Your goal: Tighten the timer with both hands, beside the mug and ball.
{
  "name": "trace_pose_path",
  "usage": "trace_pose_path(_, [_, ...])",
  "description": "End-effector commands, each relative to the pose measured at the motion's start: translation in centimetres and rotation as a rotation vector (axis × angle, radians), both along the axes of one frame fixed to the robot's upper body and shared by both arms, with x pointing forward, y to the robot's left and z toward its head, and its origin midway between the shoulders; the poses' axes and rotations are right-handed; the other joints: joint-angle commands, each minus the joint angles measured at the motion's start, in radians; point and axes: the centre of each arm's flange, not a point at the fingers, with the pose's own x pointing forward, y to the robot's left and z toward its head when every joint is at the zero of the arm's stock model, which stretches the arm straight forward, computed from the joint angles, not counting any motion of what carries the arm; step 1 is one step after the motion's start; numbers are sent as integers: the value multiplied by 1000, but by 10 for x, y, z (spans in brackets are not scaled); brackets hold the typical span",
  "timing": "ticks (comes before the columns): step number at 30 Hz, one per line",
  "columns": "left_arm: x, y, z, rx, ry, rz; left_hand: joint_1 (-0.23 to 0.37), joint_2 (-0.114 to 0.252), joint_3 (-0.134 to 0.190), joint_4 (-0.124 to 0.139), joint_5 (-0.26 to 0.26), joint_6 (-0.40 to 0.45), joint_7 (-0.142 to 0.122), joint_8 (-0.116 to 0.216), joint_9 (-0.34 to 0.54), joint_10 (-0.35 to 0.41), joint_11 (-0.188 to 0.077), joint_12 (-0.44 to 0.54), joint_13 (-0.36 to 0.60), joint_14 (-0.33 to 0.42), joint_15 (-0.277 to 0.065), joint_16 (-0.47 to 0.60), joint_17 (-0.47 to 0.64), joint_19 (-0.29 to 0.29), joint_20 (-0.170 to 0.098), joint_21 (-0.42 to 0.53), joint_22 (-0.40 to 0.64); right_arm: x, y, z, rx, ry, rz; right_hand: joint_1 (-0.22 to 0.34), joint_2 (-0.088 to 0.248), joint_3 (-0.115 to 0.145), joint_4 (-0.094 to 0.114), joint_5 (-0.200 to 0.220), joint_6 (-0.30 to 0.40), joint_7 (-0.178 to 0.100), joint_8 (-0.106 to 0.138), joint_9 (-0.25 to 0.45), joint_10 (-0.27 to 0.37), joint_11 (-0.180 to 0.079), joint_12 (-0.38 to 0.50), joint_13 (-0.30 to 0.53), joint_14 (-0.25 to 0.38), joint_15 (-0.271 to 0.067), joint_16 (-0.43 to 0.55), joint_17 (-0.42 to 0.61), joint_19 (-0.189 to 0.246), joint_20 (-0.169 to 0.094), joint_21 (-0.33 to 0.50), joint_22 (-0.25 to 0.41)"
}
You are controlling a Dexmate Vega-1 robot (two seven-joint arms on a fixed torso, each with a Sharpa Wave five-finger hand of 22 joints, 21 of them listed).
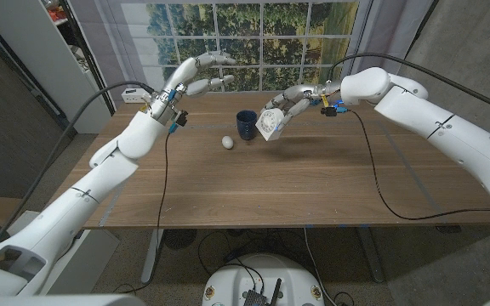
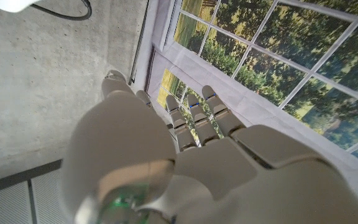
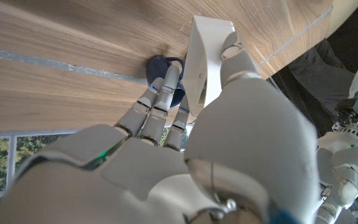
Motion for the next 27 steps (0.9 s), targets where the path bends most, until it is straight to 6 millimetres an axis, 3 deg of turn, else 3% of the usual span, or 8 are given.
trace_pose_path(1, [14,16,-41,-195,212,-38,-9,-3,-6,5,0,-7,4,-2,0,4,10,6,5,1,-85,-3,0,4,9,5,2,3,1,-18,-134,-119,-67,-23,74,34,21,4,30,-18,3,8,105,-96,28,265,6,-178,-5,6,-2,-12,1,3])
trace_pose_path(19, [12,25,-64,-250,292,9,-12,1,-15,13,-3,-23,19,0,-4,5,13,4,5,-5,-78,-10,-2,-3,17,3,0,15,6,-44,-377,-241,-91,7,71,42,12,5,62,-21,8,9,106,-104,24,268,6,-180,-4,28,-4,-15,1,3])
trace_pose_path(27, [14,26,-68,-256,286,22,-14,1,-20,16,-4,-15,21,6,-6,3,9,3,5,-5,-78,-12,-2,-4,18,3,0,14,12,-51,-447,-306,-72,46,78,56,4,7,88,-25,12,9,110,-105,22,270,10,-181,-1,48,-8,-34,1,4])
